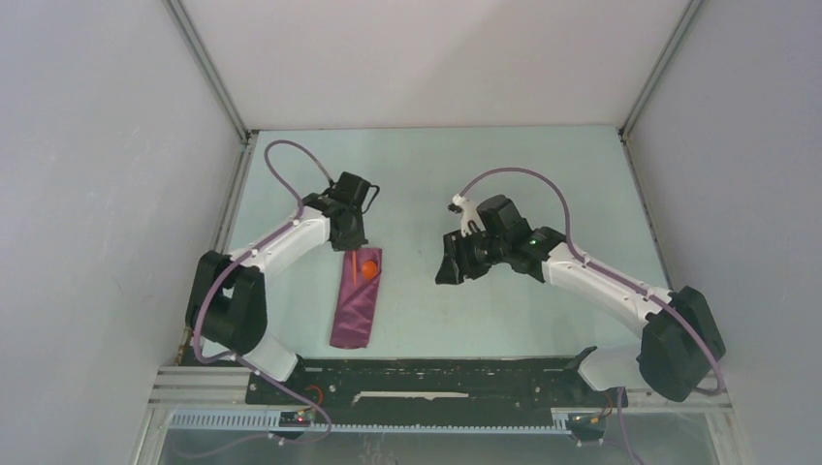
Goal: Fold the napkin into a case and place the utensils inside
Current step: Insert the knife into the folded napkin.
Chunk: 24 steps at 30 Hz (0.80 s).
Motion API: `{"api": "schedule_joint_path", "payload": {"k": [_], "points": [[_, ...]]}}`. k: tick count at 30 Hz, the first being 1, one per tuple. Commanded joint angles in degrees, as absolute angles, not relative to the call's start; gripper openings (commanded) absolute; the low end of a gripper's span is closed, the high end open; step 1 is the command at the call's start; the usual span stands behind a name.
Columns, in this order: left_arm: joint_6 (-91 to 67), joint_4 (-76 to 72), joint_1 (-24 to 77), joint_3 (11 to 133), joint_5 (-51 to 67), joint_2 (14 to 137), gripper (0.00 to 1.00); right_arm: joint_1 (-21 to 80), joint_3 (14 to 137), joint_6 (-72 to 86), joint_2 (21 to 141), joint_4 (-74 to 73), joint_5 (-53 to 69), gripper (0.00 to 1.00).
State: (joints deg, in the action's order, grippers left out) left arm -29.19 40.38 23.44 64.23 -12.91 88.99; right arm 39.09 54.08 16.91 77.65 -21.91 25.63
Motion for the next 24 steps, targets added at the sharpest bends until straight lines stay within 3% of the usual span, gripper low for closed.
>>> {"api": "schedule_joint_path", "payload": {"k": [1, 8, 24], "points": [[-31.2, 40.5, 26.6, 64.8, -14.0, 90.3, 0.00, 36.9, 53.8, 17.8, 73.0, -22.6, 21.5, 0.62], [-30.1, 39.3, 27.0, 62.0, -15.3, 89.5, 0.00, 33.4, 52.4, 17.2, 67.0, -23.7, 19.2, 0.68], [-31.3, 39.1, 29.7, 51.9, -13.7, 82.6, 0.00, 31.1, 51.2, 16.9, 65.5, -23.9, 20.2, 0.69]]}}
